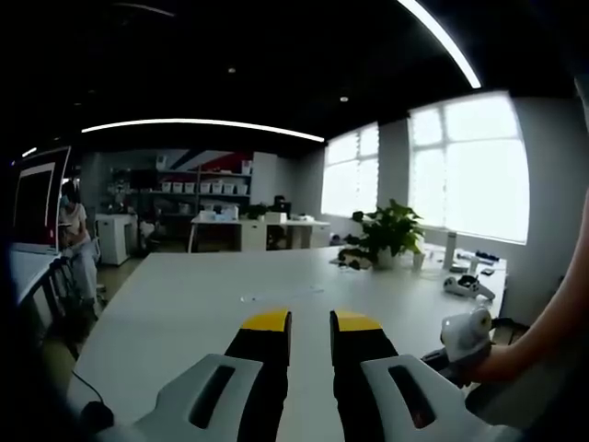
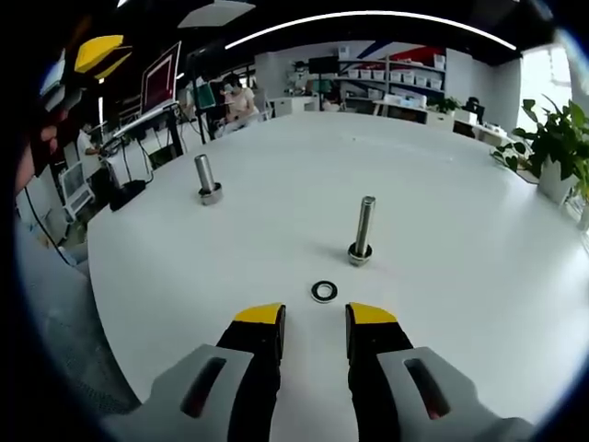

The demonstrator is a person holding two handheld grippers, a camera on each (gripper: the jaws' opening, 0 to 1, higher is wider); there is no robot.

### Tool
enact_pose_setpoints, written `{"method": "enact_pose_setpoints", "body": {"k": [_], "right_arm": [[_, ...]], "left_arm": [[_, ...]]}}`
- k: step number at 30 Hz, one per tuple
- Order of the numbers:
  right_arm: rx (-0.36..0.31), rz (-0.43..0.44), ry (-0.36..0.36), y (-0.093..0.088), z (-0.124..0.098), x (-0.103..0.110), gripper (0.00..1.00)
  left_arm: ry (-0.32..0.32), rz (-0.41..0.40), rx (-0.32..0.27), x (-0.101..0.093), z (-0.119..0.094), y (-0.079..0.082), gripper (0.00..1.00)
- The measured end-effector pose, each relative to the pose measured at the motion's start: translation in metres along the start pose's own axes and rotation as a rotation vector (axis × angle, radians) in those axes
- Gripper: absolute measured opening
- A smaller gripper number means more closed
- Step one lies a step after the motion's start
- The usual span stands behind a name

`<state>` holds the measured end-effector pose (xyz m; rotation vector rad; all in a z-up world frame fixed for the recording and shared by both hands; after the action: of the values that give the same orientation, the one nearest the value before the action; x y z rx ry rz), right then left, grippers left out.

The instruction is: Place the washer onto the threaded stud by aligning its center hole with the stud, sliding it down to the base, and recovering from edge contact or off-axis alignment until the washer reaches the visible bottom stop.

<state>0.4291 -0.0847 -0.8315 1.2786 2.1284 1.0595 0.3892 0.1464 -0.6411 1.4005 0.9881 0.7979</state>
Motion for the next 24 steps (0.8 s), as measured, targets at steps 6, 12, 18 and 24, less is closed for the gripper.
{"method": "enact_pose_setpoints", "body": {"k": [6, 12, 18, 24], "right_arm": [[-0.001, -0.005, -0.002, 0.0, 0.002, -0.001, 0.28], [-0.015, -0.022, -0.004, 0.0, 0.005, -0.001, 0.28], [-0.053, -0.033, -0.013, 0.003, 0.01, 0.0, 0.26], [-0.07, -0.032, -0.016, 0.004, 0.011, 0.0, 0.22]], "left_arm": [[0.003, 0.001, 0.002, 0.0, -0.001, 0.0, 0.15], [0.002, 0.006, 0.008, -0.001, 0.0, -0.001, 0.15], [0.004, 0.006, 0.014, 0.0, 0.0, -0.002, 0.15], [0.0, 0.006, 0.017, -0.001, 0.0, -0.003, 0.15]]}}
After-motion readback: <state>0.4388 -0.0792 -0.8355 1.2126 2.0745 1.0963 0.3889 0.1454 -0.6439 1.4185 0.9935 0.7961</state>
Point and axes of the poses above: the point that each gripper's makers call its tool centre point, and the gripper's own axes: z roughly forward along the fingers, x roughly to its left, y roughly out of its top, the point moved 6 cm from there along -z, roughly backward along the fingers, and after that the axes turned 1 degree about -y, right-handed, at the moved point
